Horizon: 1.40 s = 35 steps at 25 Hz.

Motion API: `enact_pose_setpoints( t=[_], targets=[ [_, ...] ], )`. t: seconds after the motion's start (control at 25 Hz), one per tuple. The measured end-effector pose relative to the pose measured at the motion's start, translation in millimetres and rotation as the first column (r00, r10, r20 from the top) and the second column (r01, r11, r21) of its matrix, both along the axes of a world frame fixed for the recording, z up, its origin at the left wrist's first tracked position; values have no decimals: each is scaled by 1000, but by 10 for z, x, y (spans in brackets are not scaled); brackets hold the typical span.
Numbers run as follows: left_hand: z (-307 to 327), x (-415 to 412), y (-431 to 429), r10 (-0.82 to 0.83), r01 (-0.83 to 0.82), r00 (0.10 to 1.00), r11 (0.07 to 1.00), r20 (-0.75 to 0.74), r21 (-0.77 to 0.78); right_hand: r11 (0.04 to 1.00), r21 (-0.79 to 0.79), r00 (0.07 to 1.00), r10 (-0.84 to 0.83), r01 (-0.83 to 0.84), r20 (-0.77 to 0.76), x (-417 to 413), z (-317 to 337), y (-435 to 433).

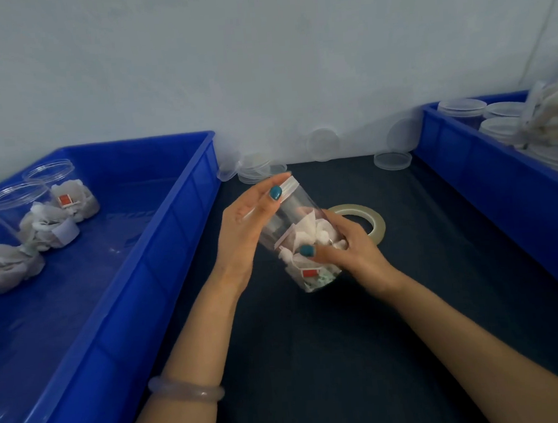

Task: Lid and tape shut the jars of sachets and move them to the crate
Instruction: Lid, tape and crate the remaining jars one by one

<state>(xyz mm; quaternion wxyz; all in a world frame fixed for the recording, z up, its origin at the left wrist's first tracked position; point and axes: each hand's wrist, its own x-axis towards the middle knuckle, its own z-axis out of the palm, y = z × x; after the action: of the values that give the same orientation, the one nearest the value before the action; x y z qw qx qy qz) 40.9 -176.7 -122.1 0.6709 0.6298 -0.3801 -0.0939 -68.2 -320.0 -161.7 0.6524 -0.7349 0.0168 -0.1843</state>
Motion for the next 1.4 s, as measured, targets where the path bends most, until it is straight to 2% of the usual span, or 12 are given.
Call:
enact_pose_setpoints(
  t=[0.32, 0.52, 0.64, 0.76, 0.84, 0.88, 0.96, 1.04, 1.08, 1.2, 1.32, 1.4],
  targets=[
    [14, -29, 5, -28, 28, 1000, 999, -15, 21, 960, 224, 974, 196, -167, -117, -5, -11, -118],
    [-20, -32, -60, -55, 46, 991, 996, -121, -78, 950, 261, 968, 211, -170, -135, -44, 48, -130],
    [-34, -5, -78, 8, -13, 990, 999, -138, -31, 964, 251, 982, 127, -89, -138, -18, 62, -112],
    [-86, 8, -96, 79, -77, 995, 997, -55, 24, 982, 62, 980, -169, 176, -106, -21, 97, -280],
    [-110, -13, -125, 138, -140, 990, 989, 37, 49, 874, -229, 894, -447, 428, -32, -80, 86, -542],
    [-116, -24, -137, 163, -167, 985, 985, 63, 51, 770, -449, 855, -518, 454, -24, -108, 46, -693],
    [-140, -30, -148, 207, -214, 973, 975, 97, 62, 624, -745, 856, -496, 234, -147, -166, -38, -907],
    [-185, -19, -162, 235, -247, 962, 966, 137, 79, 607, -794, 872, -399, 19, -284, -204, -97, -974],
    [-208, -14, -168, 241, -256, 958, 963, 154, 86, 598, -802, 883, -369, -12, -288, -211, -114, -971],
    [-245, -17, -187, 238, -255, 957, 963, 169, 90, 554, -828, 898, -400, 80, -181, -189, -126, -946],
    [-263, -27, -199, 226, -247, 954, 965, 198, 86, 513, -854, 881, -439, 82, -179, -154, -105, -874],
    [-263, -44, -200, 223, -246, 945, 966, 240, 73, 545, -818, 885, -453, 183, -104, -152, -83, -810]
  ],
)
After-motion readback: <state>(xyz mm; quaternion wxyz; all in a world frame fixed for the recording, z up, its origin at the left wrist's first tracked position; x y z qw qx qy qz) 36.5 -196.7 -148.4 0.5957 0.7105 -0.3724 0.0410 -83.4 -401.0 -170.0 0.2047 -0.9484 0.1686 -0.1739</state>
